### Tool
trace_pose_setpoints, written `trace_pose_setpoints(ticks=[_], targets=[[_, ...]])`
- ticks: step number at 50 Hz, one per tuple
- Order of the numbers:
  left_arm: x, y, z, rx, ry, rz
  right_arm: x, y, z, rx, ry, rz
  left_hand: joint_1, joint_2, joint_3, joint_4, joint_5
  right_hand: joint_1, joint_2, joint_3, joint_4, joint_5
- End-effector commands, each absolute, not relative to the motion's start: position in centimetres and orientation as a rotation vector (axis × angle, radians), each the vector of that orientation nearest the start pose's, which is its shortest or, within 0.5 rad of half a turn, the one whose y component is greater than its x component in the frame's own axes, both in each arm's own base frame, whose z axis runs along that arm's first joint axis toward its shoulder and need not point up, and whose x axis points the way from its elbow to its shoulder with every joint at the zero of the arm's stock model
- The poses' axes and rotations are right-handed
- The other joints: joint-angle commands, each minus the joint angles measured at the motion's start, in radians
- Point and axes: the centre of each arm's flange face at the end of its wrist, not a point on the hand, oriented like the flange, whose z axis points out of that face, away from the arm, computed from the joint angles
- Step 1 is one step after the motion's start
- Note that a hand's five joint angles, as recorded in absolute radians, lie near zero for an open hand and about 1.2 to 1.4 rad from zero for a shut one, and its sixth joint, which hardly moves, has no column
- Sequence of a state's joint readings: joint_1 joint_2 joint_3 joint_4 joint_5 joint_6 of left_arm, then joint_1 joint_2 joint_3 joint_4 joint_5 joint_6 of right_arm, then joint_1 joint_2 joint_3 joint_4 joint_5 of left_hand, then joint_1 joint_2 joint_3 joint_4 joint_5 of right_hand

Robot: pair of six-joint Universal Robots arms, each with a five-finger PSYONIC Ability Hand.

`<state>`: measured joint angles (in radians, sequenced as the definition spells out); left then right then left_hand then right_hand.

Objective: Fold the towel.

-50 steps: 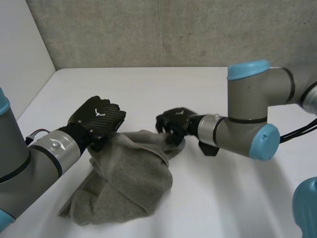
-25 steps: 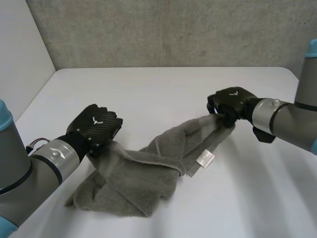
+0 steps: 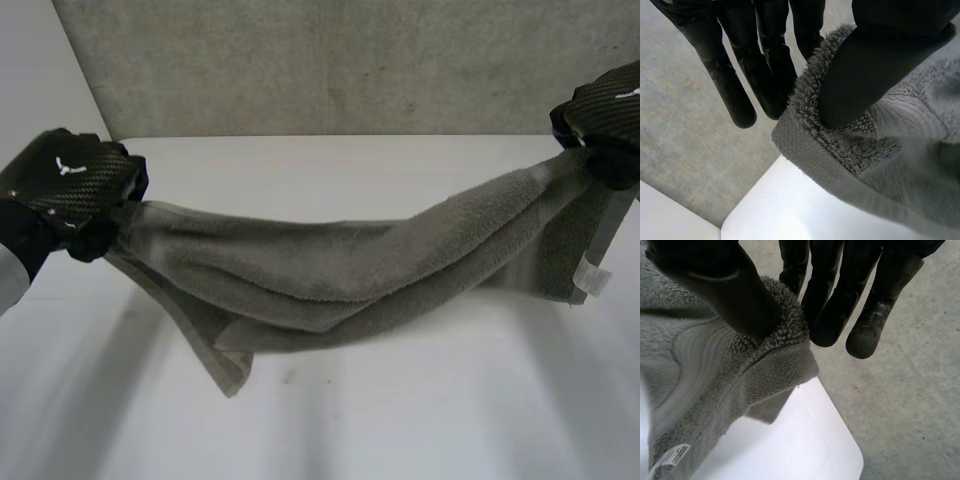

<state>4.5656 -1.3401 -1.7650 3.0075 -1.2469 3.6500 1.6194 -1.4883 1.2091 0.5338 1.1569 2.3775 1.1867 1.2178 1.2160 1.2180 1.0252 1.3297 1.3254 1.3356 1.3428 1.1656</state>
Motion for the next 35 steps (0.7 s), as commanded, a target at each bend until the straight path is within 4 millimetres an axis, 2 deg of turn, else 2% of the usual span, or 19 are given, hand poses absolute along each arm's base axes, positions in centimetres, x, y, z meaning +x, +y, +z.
trace_pose_setpoints(ticks=[1, 5, 6, 8, 11, 13, 14, 16, 17, 19, 22, 24, 25, 27, 28, 29, 30, 32, 35], targets=[[-19.4, -20.7, 30.0, 1.013, 2.148, -2.14, 18.3, -26.2, 34.3, -1.414, 2.21, -1.863, 0.21, 0.178, 0.18, 0.178, 0.197, 0.067, 0.071, 0.061, 0.054, 0.056], [-19.5, -21.3, 27.1, 1.029, 2.276, -2.03, 18.6, -27.4, 30.7, -1.53, 2.289, -1.644, 0.21, 0.178, 0.18, 0.178, 0.197, 0.067, 0.071, 0.061, 0.054, 0.056], [-19.5, -21.3, 27.1, 1.029, 2.277, -2.029, 18.6, -27.4, 30.7, -1.53, 2.289, -1.643, 0.21, 0.178, 0.18, 0.178, 0.197, 0.067, 0.071, 0.061, 0.054, 0.056], [-19.7, -22.7, 24.7, 1.041, 2.376, -1.933, 19.1, -28.6, 28.6, -1.603, 2.306, -1.55, 0.21, 0.178, 0.18, 0.178, 0.197, 0.067, 0.071, 0.061, 0.054, 0.056], [-19.9, -23.6, 23.4, 1.051, 2.419, -1.887, 19.6, -29.1, 27.8, -1.616, 2.308, -1.519, 0.21, 0.178, 0.18, 0.178, 0.197, 0.067, 0.071, 0.061, 0.054, 0.056], [-20.5, -26.1, 22.3, 1.063, 2.439, -1.867, 20.9, -30.5, 26.2, -1.648, 2.312, -1.484, 0.21, 0.178, 0.18, 0.178, 0.197, 0.067, 0.071, 0.061, 0.054, 0.056], [-20.5, -26.1, 22.3, 1.063, 2.439, -1.867, 21.0, -30.5, 26.2, -1.648, 2.312, -1.484, 0.21, 0.178, 0.18, 0.178, 0.197, 0.067, 0.071, 0.061, 0.054, 0.056], [-21.4, -29.3, 21.9, 1.065, 2.426, -1.883, 22.8, -32.4, 25.6, -1.682, 2.296, -1.534, 0.21, 0.178, 0.18, 0.178, 0.197, 0.067, 0.071, 0.061, 0.054, 0.056], [-21.4, -29.3, 21.9, 1.065, 2.426, -1.884, 22.8, -32.4, 25.6, -1.682, 2.296, -1.535, 0.21, 0.178, 0.18, 0.178, 0.197, 0.067, 0.071, 0.061, 0.054, 0.056], [-23.1, -32.2, 23.2, 1.086, 2.341, -1.984, 24.5, -35.0, 26.4, -1.633, 2.267, -1.691, 0.21, 0.178, 0.18, 0.178, 0.197, 0.067, 0.071, 0.061, 0.054, 0.056], [-23.9, -33.5, 24.5, 1.077, 2.278, -2.057, 25.2, -36.5, 27.6, -1.562, 2.229, -1.827, 0.21, 0.178, 0.18, 0.178, 0.197, 0.067, 0.071, 0.061, 0.054, 0.056], [-24.8, -36.2, 28.3, 0.985, 2.135, -2.235, 26.1, -39.3, 30.7, -1.359, 2.093, -2.126, 0.21, 0.178, 0.18, 0.178, 0.197, 0.067, 0.071, 0.061, 0.054, 0.056], [-24.8, -36.2, 28.3, 0.985, 2.134, -2.236, 26.1, -39.3, 30.8, -1.358, 2.093, -2.127, 0.21, 0.178, 0.18, 0.178, 0.197, 0.067, 0.071, 0.061, 0.054, 0.056], [-25.0, -38.1, 33.1, 0.829, 1.996, -2.444, 27.0, -40.2, 34.9, -1.132, 1.87, -2.378, 0.21, 0.178, 0.18, 0.178, 0.197, 0.067, 0.071, 0.061, 0.054, 0.056], [-25.0, -38.1, 33.1, 0.828, 1.995, -2.446, 27.0, -40.2, 34.9, -1.131, 1.869, -2.379, 0.21, 0.178, 0.18, 0.178, 0.197, 0.067, 0.071, 0.061, 0.054, 0.056], [-25.0, -38.6, 35.5, 0.738, 1.925, -2.558, 27.3, -40.3, 36.9, -1.023, 1.759, -2.465, 0.21, 0.178, 0.18, 0.178, 0.197, 0.067, 0.071, 0.061, 0.054, 0.056], [-25.0, -38.6, 35.5, 0.737, 1.925, -2.559, 27.3, -40.3, 36.9, -1.022, 1.758, -2.466, 0.21, 0.178, 0.18, 0.178, 0.197, 0.067, 0.071, 0.061, 0.054, 0.056], [-24.8, -38.9, 39.2, 0.578, 1.811, -2.759, 27.3, -40.2, 39.2, -0.869, 1.623, -2.541, 0.21, 0.178, 0.18, 0.178, 0.197, 0.067, 0.071, 0.061, 0.054, 0.056], [-24.6, -38.9, 40.6, 0.485, 1.782, -2.86, 27.3, -39.8, 40.2, -0.829, 1.584, -2.543, 0.21, 0.178, 0.18, 0.178, 0.197, 0.067, 0.071, 0.061, 0.054, 0.056]])
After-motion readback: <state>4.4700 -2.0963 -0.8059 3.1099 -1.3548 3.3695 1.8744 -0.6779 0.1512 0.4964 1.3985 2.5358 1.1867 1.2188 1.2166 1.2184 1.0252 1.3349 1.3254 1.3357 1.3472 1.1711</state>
